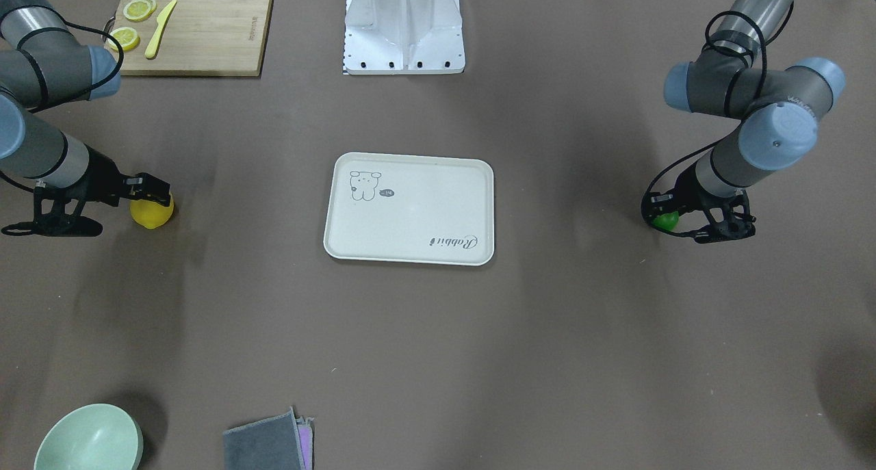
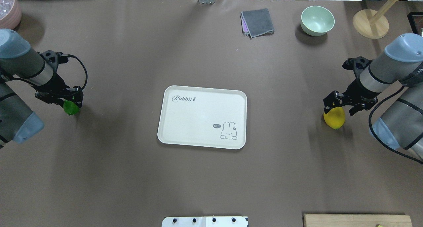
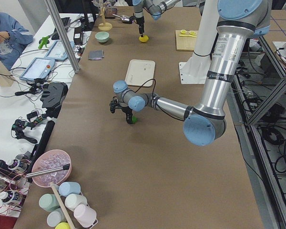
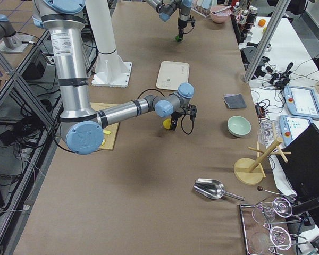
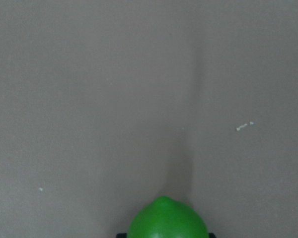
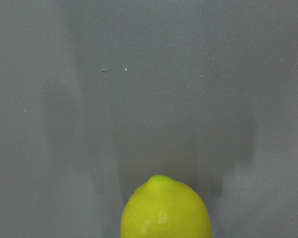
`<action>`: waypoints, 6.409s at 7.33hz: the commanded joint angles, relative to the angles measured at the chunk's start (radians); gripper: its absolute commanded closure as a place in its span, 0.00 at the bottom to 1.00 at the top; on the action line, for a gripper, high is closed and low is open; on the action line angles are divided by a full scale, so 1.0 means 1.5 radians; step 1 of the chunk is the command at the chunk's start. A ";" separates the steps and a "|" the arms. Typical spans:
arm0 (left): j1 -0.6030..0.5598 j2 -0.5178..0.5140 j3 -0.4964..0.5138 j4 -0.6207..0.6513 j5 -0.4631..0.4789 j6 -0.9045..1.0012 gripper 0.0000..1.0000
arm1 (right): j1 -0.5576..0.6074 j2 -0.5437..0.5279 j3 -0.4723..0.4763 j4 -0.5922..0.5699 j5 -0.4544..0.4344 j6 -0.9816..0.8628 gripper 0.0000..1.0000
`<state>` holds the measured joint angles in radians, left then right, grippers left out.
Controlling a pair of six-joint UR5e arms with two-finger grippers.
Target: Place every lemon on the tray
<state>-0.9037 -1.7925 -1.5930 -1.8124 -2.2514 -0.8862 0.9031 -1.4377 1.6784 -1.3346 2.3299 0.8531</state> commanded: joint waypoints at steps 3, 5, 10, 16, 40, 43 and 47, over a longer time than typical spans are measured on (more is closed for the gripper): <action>-0.083 0.007 -0.112 0.213 -0.065 0.101 1.00 | -0.022 0.001 -0.016 0.000 -0.007 0.002 0.06; -0.118 -0.039 -0.185 0.402 -0.065 0.159 1.00 | -0.021 0.000 -0.009 0.000 -0.005 0.002 0.88; -0.148 -0.206 -0.157 0.574 -0.064 0.218 1.00 | 0.019 0.097 0.025 -0.006 0.028 0.069 1.00; -0.086 -0.213 -0.132 0.486 -0.068 0.084 1.00 | -0.203 0.303 -0.004 0.002 -0.153 0.202 1.00; 0.233 -0.360 0.084 0.103 0.166 -0.497 0.02 | 0.411 -0.016 -0.017 -0.285 -0.081 -0.486 0.00; 0.164 -0.350 0.052 0.143 0.086 -0.435 0.02 | 0.418 -0.042 -0.024 -0.283 -0.083 -0.479 0.00; -0.024 -0.111 -0.116 0.228 -0.057 -0.100 0.02 | 0.461 -0.073 -0.026 -0.284 -0.057 -0.479 0.00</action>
<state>-0.8561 -2.1074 -1.6937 -1.4826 -2.2729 -1.2009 1.5884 -1.5416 1.6405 -1.7609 2.2379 0.1345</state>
